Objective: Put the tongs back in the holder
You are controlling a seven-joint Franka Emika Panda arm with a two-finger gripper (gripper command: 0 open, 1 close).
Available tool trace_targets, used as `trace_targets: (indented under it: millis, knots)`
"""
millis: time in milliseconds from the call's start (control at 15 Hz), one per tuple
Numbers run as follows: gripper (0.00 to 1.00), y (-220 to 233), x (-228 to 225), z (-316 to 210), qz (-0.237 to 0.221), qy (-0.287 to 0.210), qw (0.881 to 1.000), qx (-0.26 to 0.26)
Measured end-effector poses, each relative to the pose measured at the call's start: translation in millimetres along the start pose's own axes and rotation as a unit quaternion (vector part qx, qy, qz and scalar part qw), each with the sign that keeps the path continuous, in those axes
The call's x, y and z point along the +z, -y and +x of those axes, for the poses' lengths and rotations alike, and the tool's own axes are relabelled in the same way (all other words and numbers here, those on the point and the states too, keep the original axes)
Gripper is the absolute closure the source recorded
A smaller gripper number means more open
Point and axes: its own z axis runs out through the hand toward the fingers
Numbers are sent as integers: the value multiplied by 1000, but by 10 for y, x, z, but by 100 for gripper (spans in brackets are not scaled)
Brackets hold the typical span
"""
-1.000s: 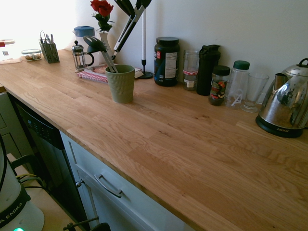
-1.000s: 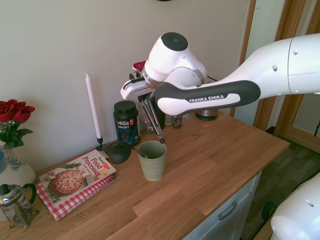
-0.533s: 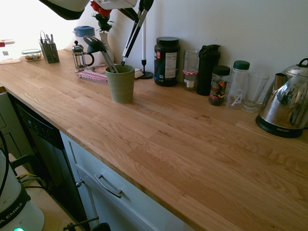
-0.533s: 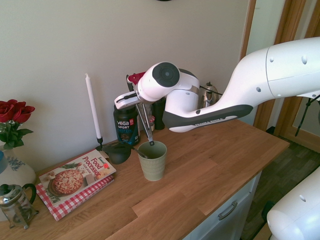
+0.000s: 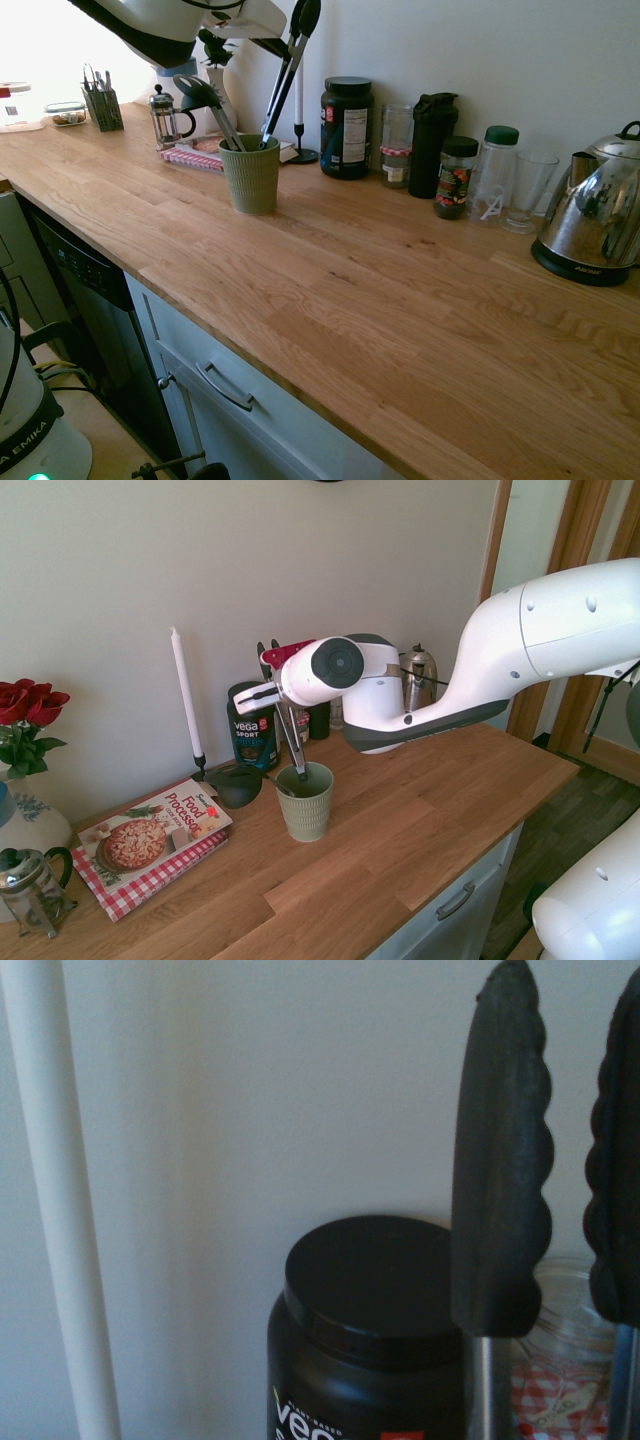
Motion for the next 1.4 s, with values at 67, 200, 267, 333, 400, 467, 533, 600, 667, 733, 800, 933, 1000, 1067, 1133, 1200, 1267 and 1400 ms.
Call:
trace_targets:
  millis: [67, 200, 267, 333, 400, 467, 533, 600, 667, 733, 800, 933, 1000, 1067, 1133, 1200, 1267, 1400]
  knots:
    - [100, -23, 17, -15, -1, 0, 1000, 1]
    - [100, -67, 49, -46, -1, 1, 1000, 3]
    - [100, -96, 75, -67, -3, 3, 1000, 4]
    - [100, -124, 103, -92, -5, 7, 1000, 5]
    - [100, -154, 128, -123, -7, 12, 1000, 6]
    - [100, -187, 141, -157, -8, 17, 1000, 8]
    - [100, -221, 148, -187, -10, 21, 1000, 8]
    - [100, -265, 162, -213, -14, 24, 1000, 9]
    - [100, -300, 173, -222, -16, 26, 999, 10]
    - [100, -327, 179, -223, -17, 28, 999, 11]
    - [100, -354, 179, -228, -17, 30, 999, 11]
    - [100, -384, 166, -240, -16, 32, 999, 11]
    - [100, -398, 154, -246, -16, 32, 999, 10]
    - [100, -414, 141, -257, -15, 34, 999, 10]
    - [100, -435, 126, -272, -15, 35, 999, 9]
    - [100, -458, 111, -292, -16, 37, 999, 7]
    - [100, -492, 93, -325, -17, 40, 999, 5]
    - [0, -587, 71, -425, -21, 49, 999, 2]
